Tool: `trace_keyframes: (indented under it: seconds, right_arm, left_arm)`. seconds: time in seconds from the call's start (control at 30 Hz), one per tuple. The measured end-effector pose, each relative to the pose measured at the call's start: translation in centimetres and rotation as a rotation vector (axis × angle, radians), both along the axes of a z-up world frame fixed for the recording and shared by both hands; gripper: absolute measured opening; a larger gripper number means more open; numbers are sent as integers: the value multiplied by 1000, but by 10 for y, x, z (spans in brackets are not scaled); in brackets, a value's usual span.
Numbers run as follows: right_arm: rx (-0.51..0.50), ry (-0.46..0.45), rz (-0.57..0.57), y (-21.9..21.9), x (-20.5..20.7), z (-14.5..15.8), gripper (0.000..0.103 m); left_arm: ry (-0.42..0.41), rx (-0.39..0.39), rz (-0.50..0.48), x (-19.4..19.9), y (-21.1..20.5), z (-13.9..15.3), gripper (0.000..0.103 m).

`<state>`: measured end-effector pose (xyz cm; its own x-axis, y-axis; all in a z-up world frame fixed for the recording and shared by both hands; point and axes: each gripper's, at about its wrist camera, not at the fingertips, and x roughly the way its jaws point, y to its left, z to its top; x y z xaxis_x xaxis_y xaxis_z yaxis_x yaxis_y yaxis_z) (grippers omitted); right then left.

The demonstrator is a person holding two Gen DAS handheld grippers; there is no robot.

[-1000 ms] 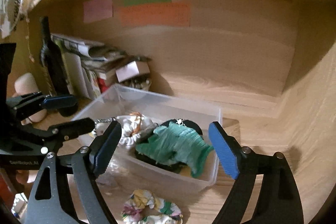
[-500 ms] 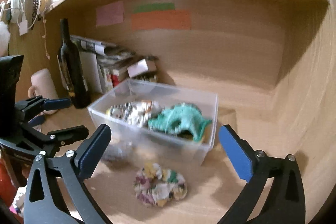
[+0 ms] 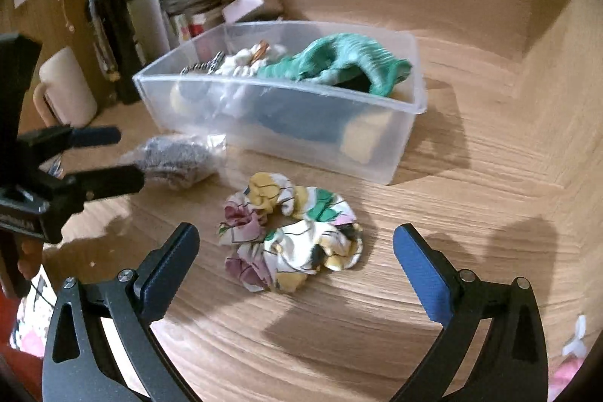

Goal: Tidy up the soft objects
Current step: 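Grasp the bagged grey steel wool with the left tool while the right tool grasps the floral scrunchie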

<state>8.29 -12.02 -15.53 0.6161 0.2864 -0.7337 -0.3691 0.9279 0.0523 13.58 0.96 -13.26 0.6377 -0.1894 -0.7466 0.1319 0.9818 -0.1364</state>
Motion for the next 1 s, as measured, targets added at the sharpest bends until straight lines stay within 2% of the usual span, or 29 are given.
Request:
trace_keyframes:
  seconds: [0.13, 0.17, 0.27, 0.4, 0.5, 0.57, 0.6, 0.7, 0.87, 1.0]
  right_arm:
    - [-40, 15, 32, 10, 5, -4, 101]
    - [-44, 21, 43, 10, 5, -5, 100]
    - [-57, 35, 77, 13, 7, -8, 78]
    - [-71, 45, 103, 14, 4, -14, 62]
    - [-90, 32, 98, 14, 1, -16, 42]
    - [-79, 27, 90, 12, 1, -14, 29]
    - [-76, 20, 81, 11, 0, -12, 23]
    - [-46, -23, 52, 5, -5, -2, 20]
    - [-9, -93, 19, -3, -16, 20, 19]
    - [0, -152, 8, -5, -24, 38, 18]
  left_arm:
    - [15, -19, -19, 10, -2, -2, 98]
    - [23, -16, -26, 13, -3, -4, 95]
    - [74, -4, -55, 19, -8, -13, 84]
    - [88, -10, -65, 19, -10, -20, 81]
    - [87, -19, -65, 18, -10, -20, 69]
    - [91, -25, -63, 19, -10, -20, 51]
    - [94, -33, -63, 18, -9, -19, 49]
    - [72, -50, -63, 10, -3, -14, 35]
    - [16, -22, -39, -6, 5, -1, 33]
    - [-33, -32, -18, -16, 11, 19, 33]
